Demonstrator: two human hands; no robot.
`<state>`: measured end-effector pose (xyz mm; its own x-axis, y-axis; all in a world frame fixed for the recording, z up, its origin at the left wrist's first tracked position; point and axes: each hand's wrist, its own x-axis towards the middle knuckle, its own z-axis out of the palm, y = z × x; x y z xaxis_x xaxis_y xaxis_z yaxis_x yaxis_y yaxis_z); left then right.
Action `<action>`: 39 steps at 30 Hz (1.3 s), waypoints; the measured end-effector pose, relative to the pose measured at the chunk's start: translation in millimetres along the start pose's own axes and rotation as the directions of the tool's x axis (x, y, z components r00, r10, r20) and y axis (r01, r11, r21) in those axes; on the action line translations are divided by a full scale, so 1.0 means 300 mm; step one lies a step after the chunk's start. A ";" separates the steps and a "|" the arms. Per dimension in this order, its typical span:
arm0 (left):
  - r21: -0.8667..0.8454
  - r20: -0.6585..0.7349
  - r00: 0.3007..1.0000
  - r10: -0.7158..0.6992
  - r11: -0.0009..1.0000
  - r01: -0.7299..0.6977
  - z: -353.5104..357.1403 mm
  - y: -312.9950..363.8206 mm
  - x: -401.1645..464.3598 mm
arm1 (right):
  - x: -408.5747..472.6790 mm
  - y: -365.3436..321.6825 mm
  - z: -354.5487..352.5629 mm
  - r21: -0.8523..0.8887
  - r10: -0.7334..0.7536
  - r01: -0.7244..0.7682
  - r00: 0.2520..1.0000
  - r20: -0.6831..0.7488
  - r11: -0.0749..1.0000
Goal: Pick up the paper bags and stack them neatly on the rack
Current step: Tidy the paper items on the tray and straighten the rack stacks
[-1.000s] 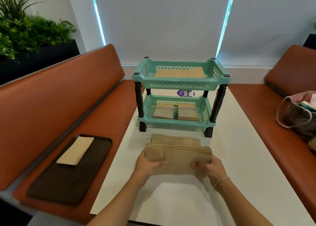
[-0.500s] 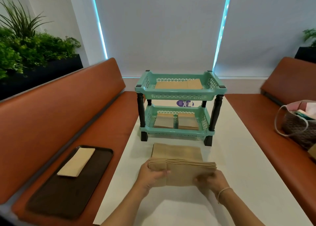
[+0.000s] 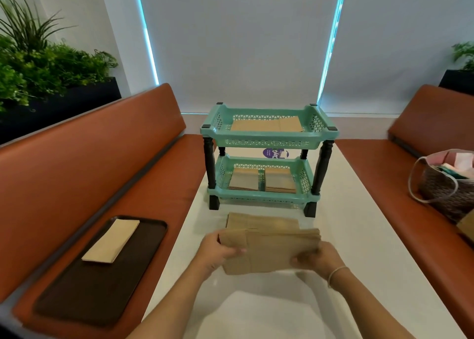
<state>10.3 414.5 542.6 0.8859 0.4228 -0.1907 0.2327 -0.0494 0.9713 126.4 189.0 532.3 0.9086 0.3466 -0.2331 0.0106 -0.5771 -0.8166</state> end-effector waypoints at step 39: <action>-0.090 -0.002 0.991 -0.135 0.987 0.134 0.112 -0.049 -0.030 | -0.070 -0.054 0.212 -0.024 -0.111 0.114 0.988 0.108 0.993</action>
<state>12.5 381.1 525.2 0.8456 0.4275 -0.3198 0.3126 0.0890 0.9457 80.4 238.0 516.9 0.8514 0.4861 -0.1969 0.1240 -0.5514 -0.8250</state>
